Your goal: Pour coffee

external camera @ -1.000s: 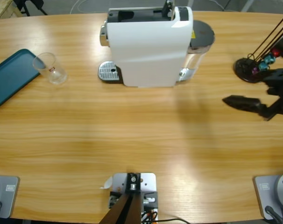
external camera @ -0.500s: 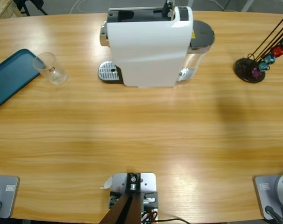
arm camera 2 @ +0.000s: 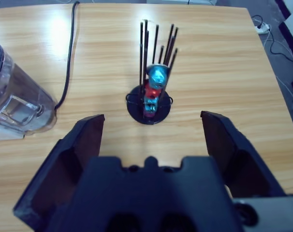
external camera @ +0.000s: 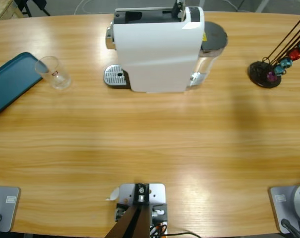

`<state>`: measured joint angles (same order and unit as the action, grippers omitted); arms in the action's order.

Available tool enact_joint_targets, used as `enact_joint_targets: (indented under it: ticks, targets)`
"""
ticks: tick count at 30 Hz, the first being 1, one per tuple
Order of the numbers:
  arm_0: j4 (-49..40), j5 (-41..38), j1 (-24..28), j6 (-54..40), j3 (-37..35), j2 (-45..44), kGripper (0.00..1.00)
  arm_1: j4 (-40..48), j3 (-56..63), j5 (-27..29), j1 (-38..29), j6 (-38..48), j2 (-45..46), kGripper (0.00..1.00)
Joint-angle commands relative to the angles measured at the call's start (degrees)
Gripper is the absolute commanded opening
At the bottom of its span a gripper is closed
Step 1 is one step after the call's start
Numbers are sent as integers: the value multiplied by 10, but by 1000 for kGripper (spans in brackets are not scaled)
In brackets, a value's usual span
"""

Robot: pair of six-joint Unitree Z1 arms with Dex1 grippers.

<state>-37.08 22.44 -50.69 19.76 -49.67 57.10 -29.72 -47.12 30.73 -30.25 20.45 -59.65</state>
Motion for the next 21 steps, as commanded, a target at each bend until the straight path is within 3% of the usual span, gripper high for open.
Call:
enact_joint_targets:
  ticks: [1,11,21]
  targets:
    - [51,-27,-7,-37,69,-29,837,37,18,-22,42,-14,-44,778]
    - [106,-27,-7,-42,104,-37,830,124,54,-81,113,-22,-78,752]
    - [111,-27,-7,-42,108,-36,830,153,59,-87,139,-24,-110,720]
